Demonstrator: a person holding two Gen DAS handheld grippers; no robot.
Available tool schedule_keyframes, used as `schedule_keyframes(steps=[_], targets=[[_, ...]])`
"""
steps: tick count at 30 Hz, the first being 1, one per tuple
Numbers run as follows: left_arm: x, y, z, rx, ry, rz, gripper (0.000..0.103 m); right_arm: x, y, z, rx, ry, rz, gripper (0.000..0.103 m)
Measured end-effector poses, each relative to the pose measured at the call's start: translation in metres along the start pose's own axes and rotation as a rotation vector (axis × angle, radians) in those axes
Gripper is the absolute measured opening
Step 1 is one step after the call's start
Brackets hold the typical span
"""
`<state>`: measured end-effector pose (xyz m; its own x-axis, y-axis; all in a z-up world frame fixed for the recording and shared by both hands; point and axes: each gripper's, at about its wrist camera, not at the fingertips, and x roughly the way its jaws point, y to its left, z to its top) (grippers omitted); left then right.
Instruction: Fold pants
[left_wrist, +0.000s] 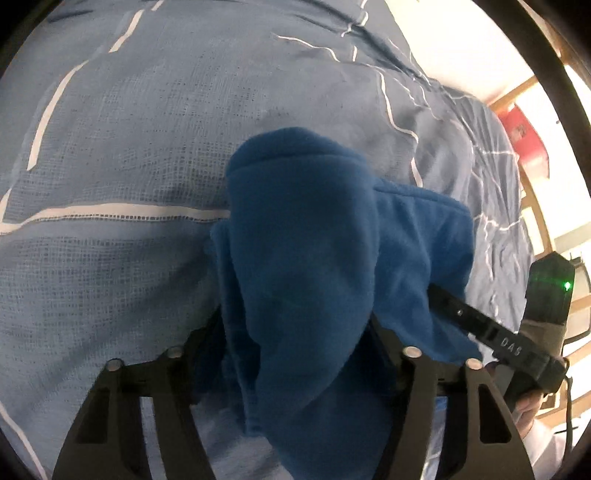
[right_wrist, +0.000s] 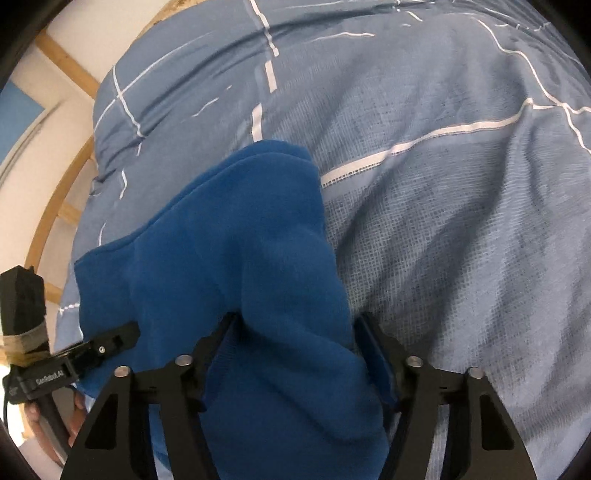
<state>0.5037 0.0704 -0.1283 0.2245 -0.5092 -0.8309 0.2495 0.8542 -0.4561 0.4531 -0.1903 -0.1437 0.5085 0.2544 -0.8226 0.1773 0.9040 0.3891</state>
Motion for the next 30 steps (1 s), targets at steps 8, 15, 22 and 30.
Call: schedule_keyframes(steps=[8,15,22,30], targets=[[-0.031,-0.004,0.002,-0.053,-0.032,-0.068,0.032,-0.033,0.035,0.0,-0.075,-0.053,-0.046,0.028],[-0.09,-0.004,-0.013,-0.05,-0.104,-0.115,0.031,-0.082,0.075,-0.006,-0.117,-0.134,-0.069,0.027],[-0.163,0.029,-0.031,-0.004,-0.108,0.004,0.031,-0.111,0.14,-0.029,-0.149,-0.125,0.0,0.027],[-0.163,0.103,-0.055,0.013,-0.053,0.123,0.032,-0.054,0.2,-0.063,-0.176,-0.028,0.069,0.026]])
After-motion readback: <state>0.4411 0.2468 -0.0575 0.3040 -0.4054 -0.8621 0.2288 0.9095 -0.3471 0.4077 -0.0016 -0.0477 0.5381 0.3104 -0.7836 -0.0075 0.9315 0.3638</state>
